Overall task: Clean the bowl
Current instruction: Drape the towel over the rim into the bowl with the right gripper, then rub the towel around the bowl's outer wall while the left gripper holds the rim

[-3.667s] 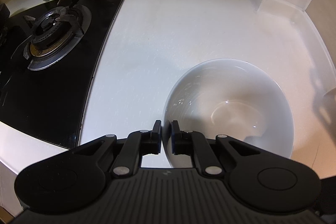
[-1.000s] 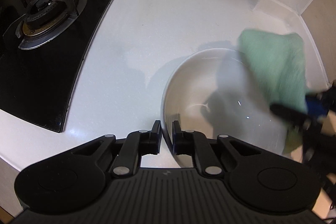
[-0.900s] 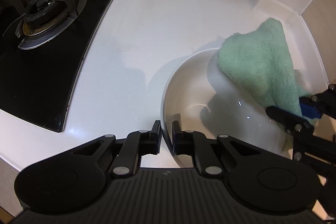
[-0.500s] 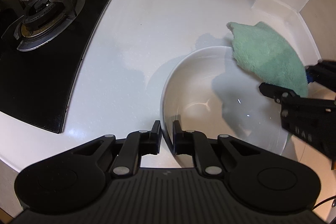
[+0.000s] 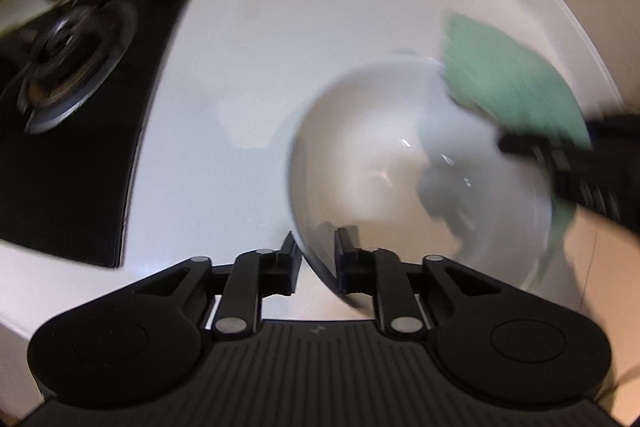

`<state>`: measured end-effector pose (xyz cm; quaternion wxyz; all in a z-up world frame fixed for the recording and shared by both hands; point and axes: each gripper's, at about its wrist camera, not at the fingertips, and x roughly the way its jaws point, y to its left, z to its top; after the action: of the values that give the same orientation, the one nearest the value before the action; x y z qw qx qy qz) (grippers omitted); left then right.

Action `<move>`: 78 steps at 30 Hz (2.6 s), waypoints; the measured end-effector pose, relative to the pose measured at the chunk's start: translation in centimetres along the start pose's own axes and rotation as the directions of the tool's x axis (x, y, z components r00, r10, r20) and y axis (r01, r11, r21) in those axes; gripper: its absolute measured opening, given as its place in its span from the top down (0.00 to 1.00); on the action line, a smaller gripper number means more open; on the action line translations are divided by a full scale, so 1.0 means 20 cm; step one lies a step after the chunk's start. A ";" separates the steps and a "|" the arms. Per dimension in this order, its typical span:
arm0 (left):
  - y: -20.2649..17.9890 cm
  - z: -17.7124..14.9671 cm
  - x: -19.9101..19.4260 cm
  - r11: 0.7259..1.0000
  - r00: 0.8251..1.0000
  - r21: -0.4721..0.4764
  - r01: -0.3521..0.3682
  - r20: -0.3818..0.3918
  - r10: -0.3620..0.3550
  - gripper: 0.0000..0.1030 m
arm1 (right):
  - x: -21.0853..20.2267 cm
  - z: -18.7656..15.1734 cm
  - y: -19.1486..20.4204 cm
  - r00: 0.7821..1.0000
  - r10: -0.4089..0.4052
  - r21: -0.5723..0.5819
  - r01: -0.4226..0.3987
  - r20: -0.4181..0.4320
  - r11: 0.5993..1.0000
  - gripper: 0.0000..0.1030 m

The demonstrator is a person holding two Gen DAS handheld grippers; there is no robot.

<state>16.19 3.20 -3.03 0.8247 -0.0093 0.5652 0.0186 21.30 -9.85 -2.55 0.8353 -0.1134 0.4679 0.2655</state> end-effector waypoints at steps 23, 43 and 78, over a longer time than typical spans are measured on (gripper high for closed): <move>0.15 0.15 0.07 0.968 0.996 -0.244 -0.053 0.051 0.068 0.87 | -0.14 -0.14 0.06 0.998 0.012 0.199 -0.022 0.054 0.980 0.83; 0.16 0.14 0.07 0.981 0.997 -0.186 -0.051 0.047 0.061 0.89 | -0.28 -0.06 -0.11 0.992 0.124 -0.026 -0.124 0.009 0.992 0.87; 0.16 0.10 0.04 0.982 1.000 -0.191 -0.004 0.000 0.004 0.84 | -0.12 -0.31 0.60 0.974 0.207 -0.566 -0.118 0.096 0.816 0.91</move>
<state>18.18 6.43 -3.08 0.8200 -0.0874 0.5607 0.0744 9.23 -3.37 -3.07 0.7735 -0.2905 0.3129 0.4685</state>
